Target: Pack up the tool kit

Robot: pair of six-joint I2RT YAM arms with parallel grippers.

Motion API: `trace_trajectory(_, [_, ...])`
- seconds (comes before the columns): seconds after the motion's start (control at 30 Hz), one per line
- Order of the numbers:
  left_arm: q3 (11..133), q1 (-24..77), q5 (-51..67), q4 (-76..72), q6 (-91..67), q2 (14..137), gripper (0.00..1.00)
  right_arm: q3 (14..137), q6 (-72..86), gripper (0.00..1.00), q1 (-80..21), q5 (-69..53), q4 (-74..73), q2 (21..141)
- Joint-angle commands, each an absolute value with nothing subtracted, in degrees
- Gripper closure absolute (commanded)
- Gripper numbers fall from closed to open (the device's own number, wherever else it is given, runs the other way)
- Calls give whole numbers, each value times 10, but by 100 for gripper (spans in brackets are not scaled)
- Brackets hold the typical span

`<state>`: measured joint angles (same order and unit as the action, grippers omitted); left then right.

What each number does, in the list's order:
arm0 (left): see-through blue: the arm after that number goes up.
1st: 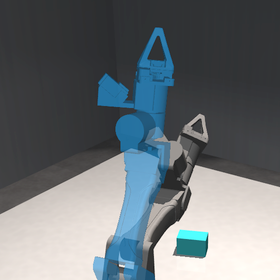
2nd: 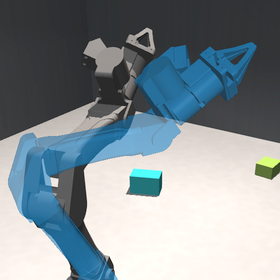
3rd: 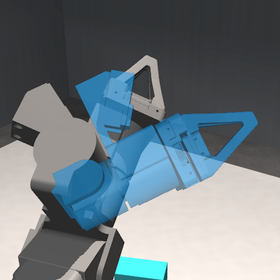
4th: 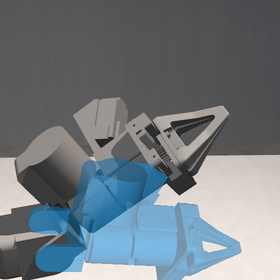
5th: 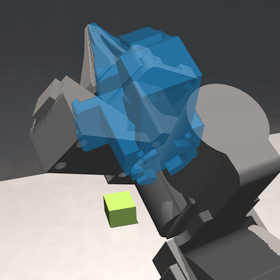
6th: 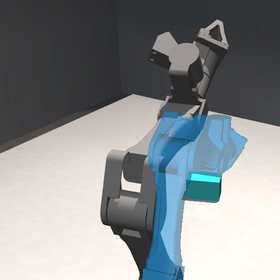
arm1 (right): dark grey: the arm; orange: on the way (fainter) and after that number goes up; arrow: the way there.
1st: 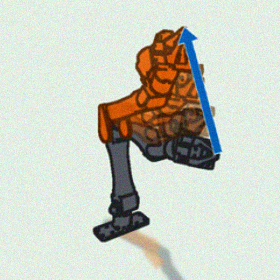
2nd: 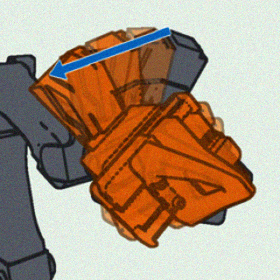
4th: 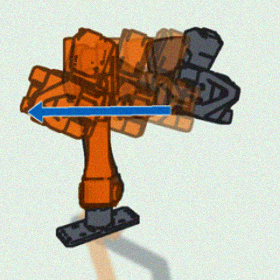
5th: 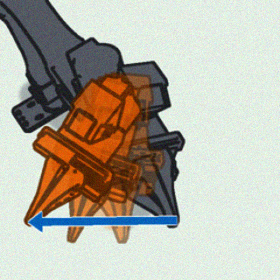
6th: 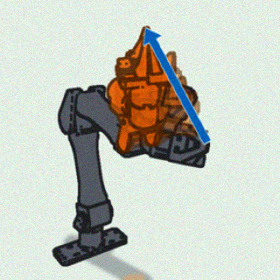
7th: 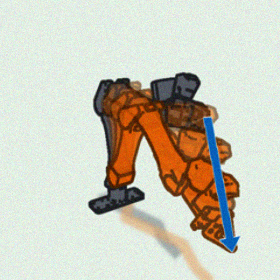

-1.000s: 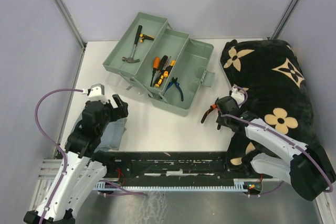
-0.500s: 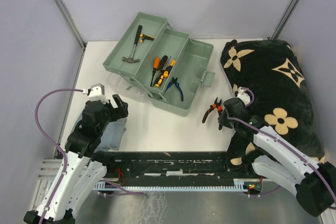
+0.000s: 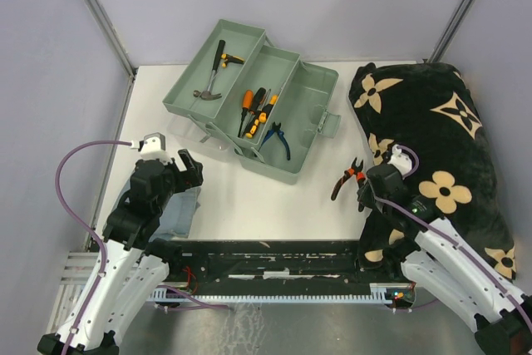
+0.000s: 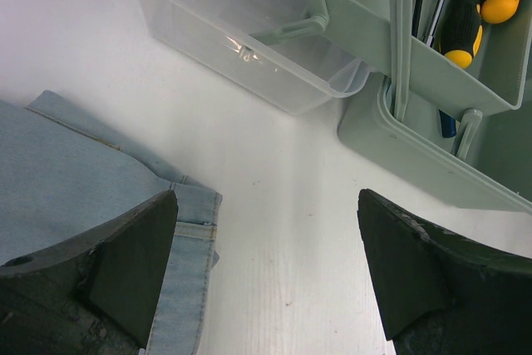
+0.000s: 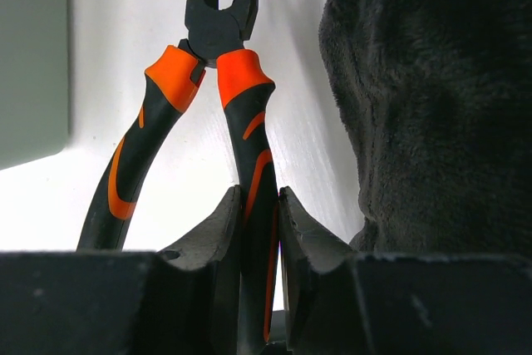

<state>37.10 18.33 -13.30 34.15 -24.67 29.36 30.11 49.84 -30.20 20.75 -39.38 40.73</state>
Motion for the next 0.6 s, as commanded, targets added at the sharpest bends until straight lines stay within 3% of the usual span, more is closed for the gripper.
trace_trajectory(0.0, [369,181,-128,317,-265,296,5,331,488,98,-300,203,-342,353])
trace_trajectory(0.37, [369,181,-127,317,-265,297,6,334,447,98,-300,115,-271,258])
trace_trajectory(0.57, [370,181,-123,317,-265,300,6,414,363,98,-300,54,-226,379])
